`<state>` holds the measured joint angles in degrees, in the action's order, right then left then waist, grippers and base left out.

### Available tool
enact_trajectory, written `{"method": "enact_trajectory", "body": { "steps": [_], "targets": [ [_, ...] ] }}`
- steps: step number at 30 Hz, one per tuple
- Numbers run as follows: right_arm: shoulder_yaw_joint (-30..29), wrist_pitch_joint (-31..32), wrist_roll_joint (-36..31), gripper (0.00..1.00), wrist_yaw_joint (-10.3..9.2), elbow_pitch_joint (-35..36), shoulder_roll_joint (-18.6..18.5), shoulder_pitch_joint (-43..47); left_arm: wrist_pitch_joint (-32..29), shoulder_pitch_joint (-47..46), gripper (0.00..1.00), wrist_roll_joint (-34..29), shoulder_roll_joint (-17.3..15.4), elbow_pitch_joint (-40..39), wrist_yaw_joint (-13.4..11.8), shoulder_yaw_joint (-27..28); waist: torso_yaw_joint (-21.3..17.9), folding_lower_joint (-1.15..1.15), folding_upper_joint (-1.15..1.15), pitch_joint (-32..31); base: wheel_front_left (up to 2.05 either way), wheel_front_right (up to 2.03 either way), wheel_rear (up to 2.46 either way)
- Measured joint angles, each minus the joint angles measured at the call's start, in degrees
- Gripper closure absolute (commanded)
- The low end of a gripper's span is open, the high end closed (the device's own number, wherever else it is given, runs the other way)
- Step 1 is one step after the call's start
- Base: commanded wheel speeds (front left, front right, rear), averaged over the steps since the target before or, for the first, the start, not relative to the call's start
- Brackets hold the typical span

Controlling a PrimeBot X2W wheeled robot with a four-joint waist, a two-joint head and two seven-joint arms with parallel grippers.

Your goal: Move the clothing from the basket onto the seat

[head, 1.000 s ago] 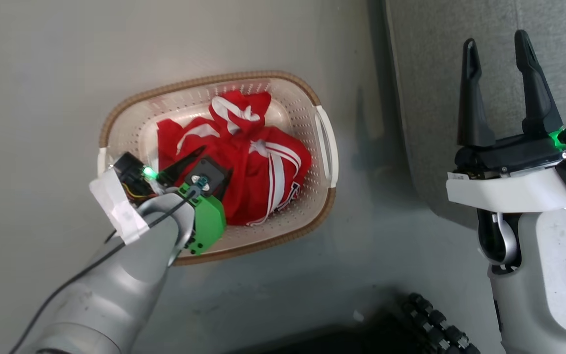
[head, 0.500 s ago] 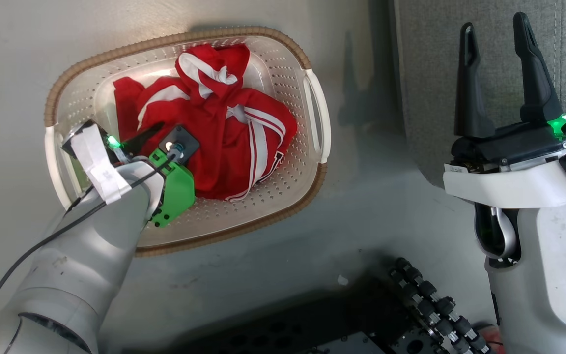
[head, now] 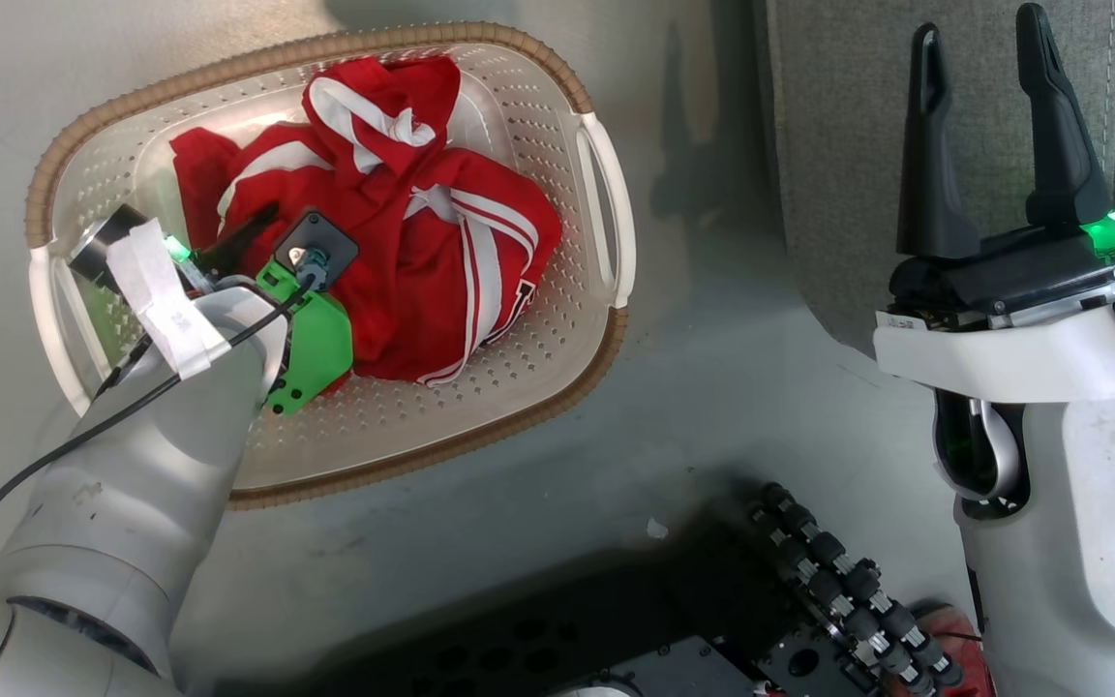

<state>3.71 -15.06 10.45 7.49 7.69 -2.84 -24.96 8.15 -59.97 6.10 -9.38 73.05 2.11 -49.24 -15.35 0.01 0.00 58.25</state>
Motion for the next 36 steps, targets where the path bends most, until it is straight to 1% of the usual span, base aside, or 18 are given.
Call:
{"method": "enact_trajectory", "body": {
  "steps": [5, 10, 15, 20, 27, 30, 32, 36],
  "targets": [
    [-0.1, 0.0, 0.0, 0.0, 0.0, -0.4, 0.0, 0.0, 0.9, -0.1, 1.0, 0.8, 0.2, 0.2, -0.1, -0.1, 0.0, 0.0, 0.0, -0.3, 0.0, 0.0, 0.0],
    [-0.3, 0.0, 0.0, 0.0, 0.0, -0.6, 0.0, -0.1, 2.7, 0.1, 1.0, 1.8, 1.2, 0.3, -0.2, 0.4, 0.4, -0.01, 0.0, -1.5, 0.0, 0.0, 0.0],
    [-0.4, 0.0, -0.1, 0.0, 0.0, -1.2, 0.0, -0.2, 4.1, 0.8, 1.0, 4.4, 1.6, 0.5, -0.2, 1.9, 1.0, -0.01, 0.0, -3.2, 0.0, 0.0, 0.0],
    [0.1, 0.0, -0.6, 0.0, 0.0, -2.1, 0.0, 0.0, 5.4, 2.4, 1.0, 6.8, 1.7, 0.5, -0.2, 3.5, 1.4, -0.01, 0.0, -5.7, 0.0, 0.0, 0.0],
    [0.4, 0.0, -0.9, 0.0, 0.0, -3.8, 0.0, 2.2, 6.6, 6.9, 1.0, 11.1, 3.0, -0.7, -0.6, 6.8, 2.1, -0.01, 0.0, -11.3, 0.0, 0.0, 0.0],
    [1.0, 0.0, -1.1, 0.0, 0.0, -4.7, 0.0, 3.5, 6.8, 9.3, 1.0, 12.3, 3.1, -3.0, -0.7, 8.2, 2.5, -0.01, 0.0, -14.4, 0.0, 0.0, 0.0],
    [1.4, 0.0, -1.4, 0.0, 0.0, -5.4, 0.0, 4.5, 6.9, 11.0, 1.0, 13.0, 3.1, -6.3, -1.1, 9.1, 2.8, -0.01, 0.0, -16.5, 0.0, 0.0, 0.0],
    [2.4, 0.0, -1.8, 0.0, 0.0, -6.9, 0.1, 6.4, 6.9, 15.8, 1.0, 14.6, 2.9, -12.3, -1.1, 11.7, 3.2, -0.01, 0.0, -21.2, 0.0, 0.0, 0.0]
  ]
}}
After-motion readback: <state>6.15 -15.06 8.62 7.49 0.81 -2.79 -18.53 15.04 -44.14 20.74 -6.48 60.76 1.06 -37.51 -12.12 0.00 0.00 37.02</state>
